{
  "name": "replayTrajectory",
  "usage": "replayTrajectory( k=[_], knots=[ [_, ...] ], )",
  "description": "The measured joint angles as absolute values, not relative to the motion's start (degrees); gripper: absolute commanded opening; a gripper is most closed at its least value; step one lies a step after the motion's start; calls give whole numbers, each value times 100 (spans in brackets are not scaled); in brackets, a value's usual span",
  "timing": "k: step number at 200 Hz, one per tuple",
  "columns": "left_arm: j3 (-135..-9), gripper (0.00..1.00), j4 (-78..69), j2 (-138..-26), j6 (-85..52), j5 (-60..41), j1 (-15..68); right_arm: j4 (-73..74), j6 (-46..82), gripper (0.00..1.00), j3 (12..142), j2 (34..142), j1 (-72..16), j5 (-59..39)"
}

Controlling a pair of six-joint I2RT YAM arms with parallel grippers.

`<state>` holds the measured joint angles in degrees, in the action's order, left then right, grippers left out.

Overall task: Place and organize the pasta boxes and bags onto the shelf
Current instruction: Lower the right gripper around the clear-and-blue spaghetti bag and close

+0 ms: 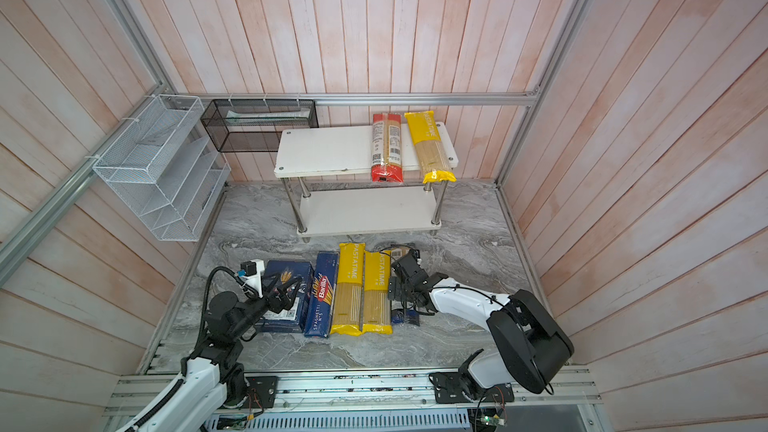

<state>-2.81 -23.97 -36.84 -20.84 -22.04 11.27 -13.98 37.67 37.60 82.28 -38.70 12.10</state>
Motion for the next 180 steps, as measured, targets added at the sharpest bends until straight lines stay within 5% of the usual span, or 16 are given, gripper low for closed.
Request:
replayTrajectory(
  k=[180],
  knots=[
    [-283, 100, -2397, -3686, -2084, -2206, 1127, -1286, 3684, 98, 3726, 8318, -3664, 1142]
  ],
)
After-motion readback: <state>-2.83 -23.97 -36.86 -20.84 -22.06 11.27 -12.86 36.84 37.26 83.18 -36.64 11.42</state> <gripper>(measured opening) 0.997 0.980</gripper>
